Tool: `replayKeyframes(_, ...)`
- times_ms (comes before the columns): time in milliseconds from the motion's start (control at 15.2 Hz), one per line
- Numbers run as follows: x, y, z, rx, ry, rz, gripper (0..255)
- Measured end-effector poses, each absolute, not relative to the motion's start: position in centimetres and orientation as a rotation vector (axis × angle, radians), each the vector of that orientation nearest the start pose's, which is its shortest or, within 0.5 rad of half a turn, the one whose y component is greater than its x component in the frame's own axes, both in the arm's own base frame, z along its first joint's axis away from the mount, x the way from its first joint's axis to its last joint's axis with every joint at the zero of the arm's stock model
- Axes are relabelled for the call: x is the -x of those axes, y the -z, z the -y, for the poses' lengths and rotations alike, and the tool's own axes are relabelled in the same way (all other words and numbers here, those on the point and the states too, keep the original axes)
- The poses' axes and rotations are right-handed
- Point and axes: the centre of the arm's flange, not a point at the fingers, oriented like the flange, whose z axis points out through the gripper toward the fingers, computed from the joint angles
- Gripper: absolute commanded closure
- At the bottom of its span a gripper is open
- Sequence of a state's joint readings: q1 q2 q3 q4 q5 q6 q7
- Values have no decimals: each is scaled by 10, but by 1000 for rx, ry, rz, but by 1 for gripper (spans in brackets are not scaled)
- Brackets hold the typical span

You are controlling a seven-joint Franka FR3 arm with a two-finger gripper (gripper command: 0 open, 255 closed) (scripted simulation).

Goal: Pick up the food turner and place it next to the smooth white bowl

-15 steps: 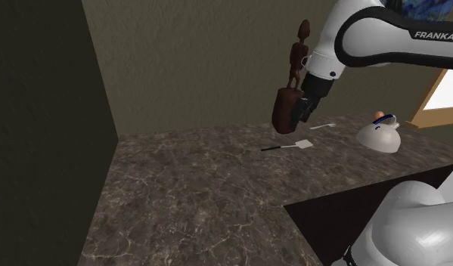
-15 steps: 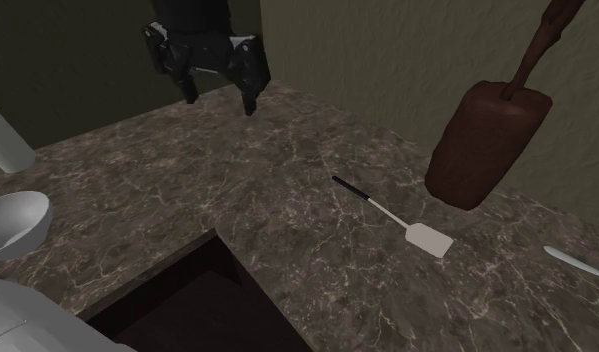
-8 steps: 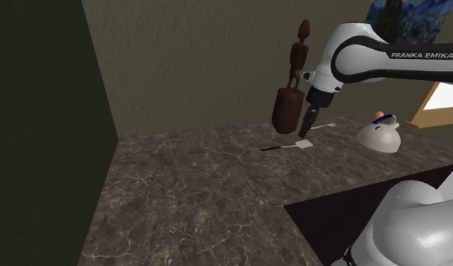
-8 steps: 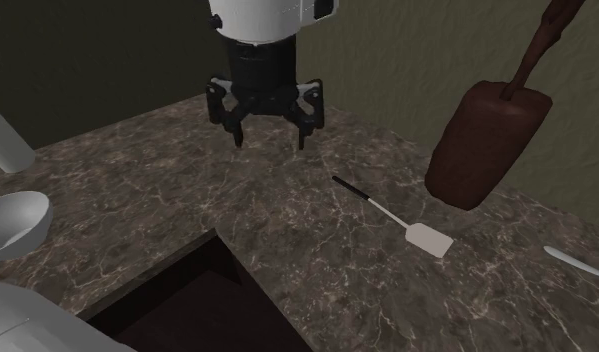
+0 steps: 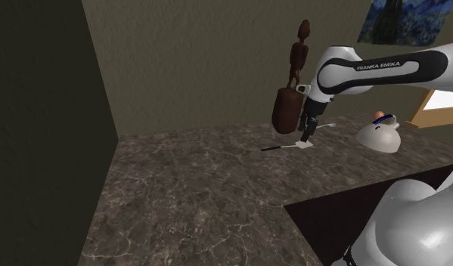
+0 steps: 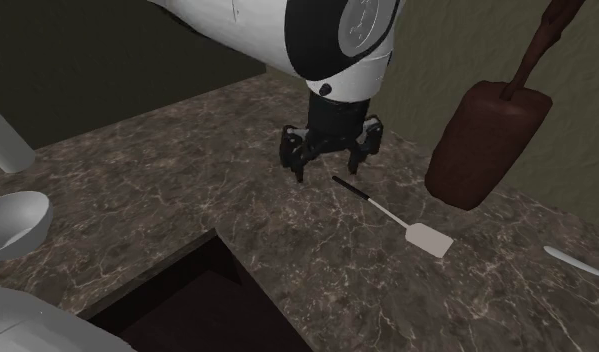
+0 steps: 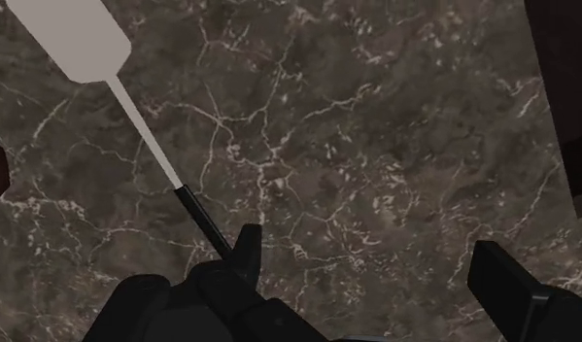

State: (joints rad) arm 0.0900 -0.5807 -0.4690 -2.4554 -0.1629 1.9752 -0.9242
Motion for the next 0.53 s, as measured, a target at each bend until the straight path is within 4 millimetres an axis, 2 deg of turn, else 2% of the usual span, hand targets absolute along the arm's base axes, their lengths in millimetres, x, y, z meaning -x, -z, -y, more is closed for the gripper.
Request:
replayKeyframes(198, -378, -461, 194, 2863, 145, 1165, 0)
replayKeyframes(528, -422, -421, 233, 2755, 120, 1413, 0)
